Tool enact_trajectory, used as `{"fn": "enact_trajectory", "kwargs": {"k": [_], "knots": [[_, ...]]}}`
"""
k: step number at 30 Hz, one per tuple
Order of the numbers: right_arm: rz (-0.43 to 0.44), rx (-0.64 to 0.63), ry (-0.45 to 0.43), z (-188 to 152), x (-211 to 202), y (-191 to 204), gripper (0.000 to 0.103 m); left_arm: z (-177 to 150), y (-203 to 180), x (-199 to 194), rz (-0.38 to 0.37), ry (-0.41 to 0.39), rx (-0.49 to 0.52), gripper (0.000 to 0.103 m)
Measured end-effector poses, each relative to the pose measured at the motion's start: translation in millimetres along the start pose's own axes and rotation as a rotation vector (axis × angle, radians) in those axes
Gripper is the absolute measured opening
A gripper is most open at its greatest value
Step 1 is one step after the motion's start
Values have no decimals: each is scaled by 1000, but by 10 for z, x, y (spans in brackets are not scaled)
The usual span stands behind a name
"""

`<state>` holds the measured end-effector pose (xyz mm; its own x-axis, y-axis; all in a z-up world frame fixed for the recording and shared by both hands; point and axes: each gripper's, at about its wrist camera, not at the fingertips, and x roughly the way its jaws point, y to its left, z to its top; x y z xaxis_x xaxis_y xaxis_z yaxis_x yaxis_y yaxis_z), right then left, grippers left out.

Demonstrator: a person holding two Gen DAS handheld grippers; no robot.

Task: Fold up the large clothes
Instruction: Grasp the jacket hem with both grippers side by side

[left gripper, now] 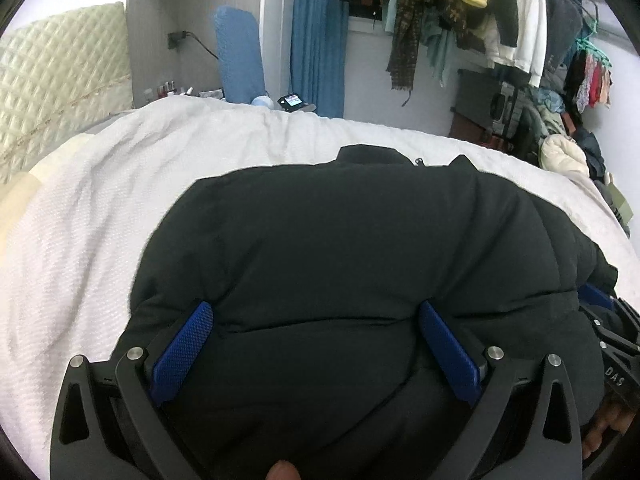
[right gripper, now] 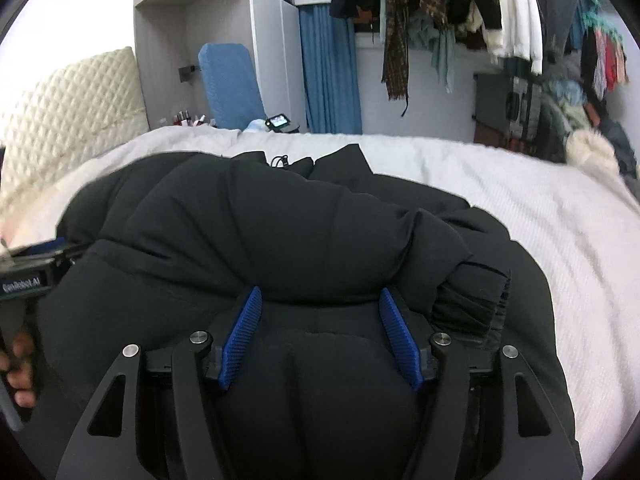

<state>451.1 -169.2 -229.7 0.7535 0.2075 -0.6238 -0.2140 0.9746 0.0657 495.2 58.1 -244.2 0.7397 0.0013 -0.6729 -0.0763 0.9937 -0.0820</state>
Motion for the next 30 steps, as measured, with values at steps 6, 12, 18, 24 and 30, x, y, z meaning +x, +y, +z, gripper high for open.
{"fn": "enact_trajectory", "kwargs": {"k": [6, 12, 18, 24, 30], "knots": [[43, 22, -23, 181, -573, 61, 87, 116, 76, -519, -5, -22, -58, 103], [64, 29, -114, 514, -1450, 208, 101, 355, 75, -1514, -14, -104, -67, 103], [75, 11, -207, 709, -2385, 399, 103, 379, 45, -2609, -57, -179, -67, 103], [76, -5, -251, 635, -3123, 578, 103, 154, 75, -3567, -82, -226, -65, 103], [85, -45, -273, 337, -3604, 763, 103, -257, 128, -4210, -96, -252, -32, 103]]}}
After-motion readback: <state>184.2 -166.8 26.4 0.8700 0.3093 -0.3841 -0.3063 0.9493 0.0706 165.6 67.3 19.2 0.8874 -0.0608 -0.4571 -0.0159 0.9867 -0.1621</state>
